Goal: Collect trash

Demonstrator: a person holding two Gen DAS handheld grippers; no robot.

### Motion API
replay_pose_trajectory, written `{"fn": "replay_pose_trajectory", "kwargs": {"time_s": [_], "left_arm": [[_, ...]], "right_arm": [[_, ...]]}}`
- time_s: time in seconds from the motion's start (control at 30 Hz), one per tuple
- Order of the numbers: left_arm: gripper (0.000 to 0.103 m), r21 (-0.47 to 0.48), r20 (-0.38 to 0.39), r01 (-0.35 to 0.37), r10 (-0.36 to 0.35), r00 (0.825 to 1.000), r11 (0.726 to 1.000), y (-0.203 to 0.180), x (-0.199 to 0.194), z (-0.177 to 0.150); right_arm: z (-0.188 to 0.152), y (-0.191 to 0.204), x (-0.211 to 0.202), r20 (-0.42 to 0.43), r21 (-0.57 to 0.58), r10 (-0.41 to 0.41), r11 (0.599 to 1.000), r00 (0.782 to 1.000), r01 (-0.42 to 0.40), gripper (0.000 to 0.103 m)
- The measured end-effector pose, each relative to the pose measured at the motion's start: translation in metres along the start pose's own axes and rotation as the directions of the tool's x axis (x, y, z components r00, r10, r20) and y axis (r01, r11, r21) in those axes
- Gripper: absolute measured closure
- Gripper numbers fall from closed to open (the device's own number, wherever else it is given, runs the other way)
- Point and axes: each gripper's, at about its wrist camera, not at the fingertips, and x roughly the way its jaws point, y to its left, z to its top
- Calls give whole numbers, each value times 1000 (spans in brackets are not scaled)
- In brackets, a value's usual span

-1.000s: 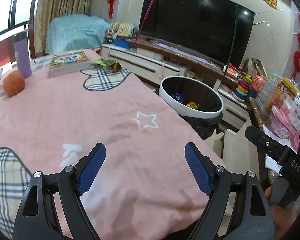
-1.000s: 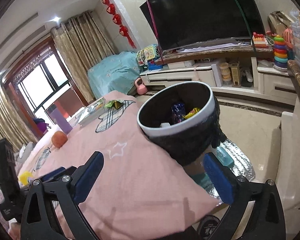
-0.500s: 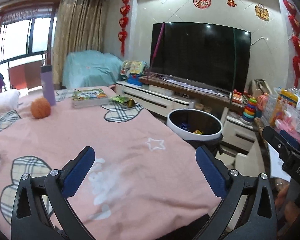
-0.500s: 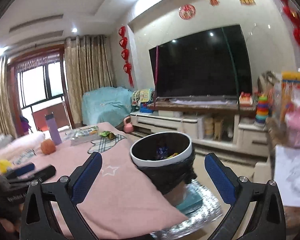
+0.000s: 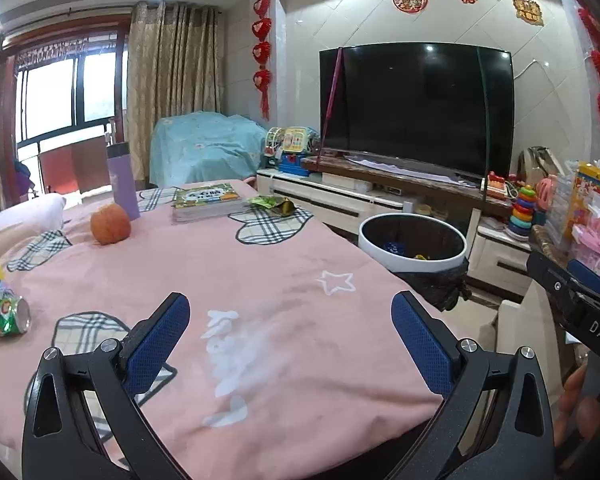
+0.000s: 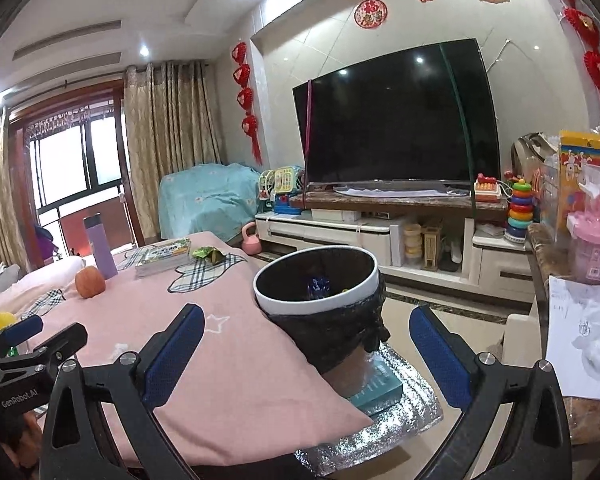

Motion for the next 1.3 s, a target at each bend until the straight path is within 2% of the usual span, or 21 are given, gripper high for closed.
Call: {"fn": "replay_pose_trajectory", "kwargs": {"time_s": [0.13,1.3], "left_arm": [[0,4,5,-19,19,1000,1000,-1,-3,0],[0,1,46,-27,27,999,1000,-1,-16,2]], "right_arm": [[-3,-2,1,-13,10,2,1000,1000,-2,0],[3,2,-7,22,2,11,1000,1000,-11,0]]}}
